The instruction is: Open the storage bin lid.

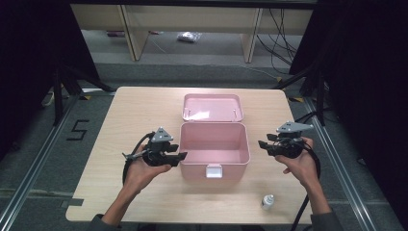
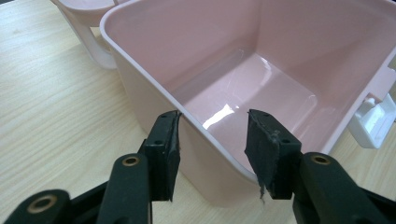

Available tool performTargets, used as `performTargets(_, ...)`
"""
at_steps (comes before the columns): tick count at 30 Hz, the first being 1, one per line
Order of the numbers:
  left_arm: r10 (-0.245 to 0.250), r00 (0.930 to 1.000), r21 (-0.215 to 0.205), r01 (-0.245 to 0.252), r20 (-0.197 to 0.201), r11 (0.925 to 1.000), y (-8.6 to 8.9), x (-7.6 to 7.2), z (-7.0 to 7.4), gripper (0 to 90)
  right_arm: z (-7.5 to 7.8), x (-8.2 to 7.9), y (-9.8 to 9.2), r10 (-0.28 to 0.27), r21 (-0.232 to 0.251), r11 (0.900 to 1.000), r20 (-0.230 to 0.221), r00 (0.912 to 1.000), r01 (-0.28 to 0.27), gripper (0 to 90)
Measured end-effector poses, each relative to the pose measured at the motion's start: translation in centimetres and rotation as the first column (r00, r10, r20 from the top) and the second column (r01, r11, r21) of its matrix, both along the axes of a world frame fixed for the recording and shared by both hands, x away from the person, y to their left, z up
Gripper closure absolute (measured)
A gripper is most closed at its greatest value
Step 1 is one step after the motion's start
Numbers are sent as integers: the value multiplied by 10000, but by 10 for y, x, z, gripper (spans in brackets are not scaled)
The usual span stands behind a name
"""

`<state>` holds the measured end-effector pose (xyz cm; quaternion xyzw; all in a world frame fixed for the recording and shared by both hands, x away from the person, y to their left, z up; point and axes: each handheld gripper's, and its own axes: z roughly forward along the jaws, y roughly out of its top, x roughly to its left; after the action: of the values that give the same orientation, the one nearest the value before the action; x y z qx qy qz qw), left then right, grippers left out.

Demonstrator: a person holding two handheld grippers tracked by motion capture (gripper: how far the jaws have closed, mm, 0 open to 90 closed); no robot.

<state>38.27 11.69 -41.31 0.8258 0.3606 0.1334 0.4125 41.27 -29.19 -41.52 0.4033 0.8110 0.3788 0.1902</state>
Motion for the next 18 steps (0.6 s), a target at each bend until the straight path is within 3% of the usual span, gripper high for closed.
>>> performTargets(7,-5,10000,21,4,76,10000,0,0,0,539,-4,-11,-4,21,-383,9993,-491,9988,-40,473)
performTargets(13,11,10000,23,-11,94,10000,0,-1,0,539,-3,-25,-6,-23,-626,9980,-1385,9904,-64,427)
performTargets(14,-4,10000,1,4,96,10000,0,-1,0,539,-6,-25,-6,152,-547,9983,-1085,9940,-212,424)
performTargets(15,-9,10000,0,9,81,10000,0,-1,0,539,-3,-29,-6,-27,-633,9980,-1511,9885,-70,420)
performTargets(16,-15,10000,12,15,86,10000,0,-1,0,539,-8,-29,-6,100,-593,9981,-1038,9945,-162,415)
performTargets(17,-12,10000,24,12,87,10000,0,-1,0,540,-4,-31,-7,81,-739,9971,-1508,9885,-194,410)
performTargets(18,-45,10000,16,45,67,10000,0,0,0,539,-3,-34,-7,-1,-768,9970,-1557,9878,-120,407)
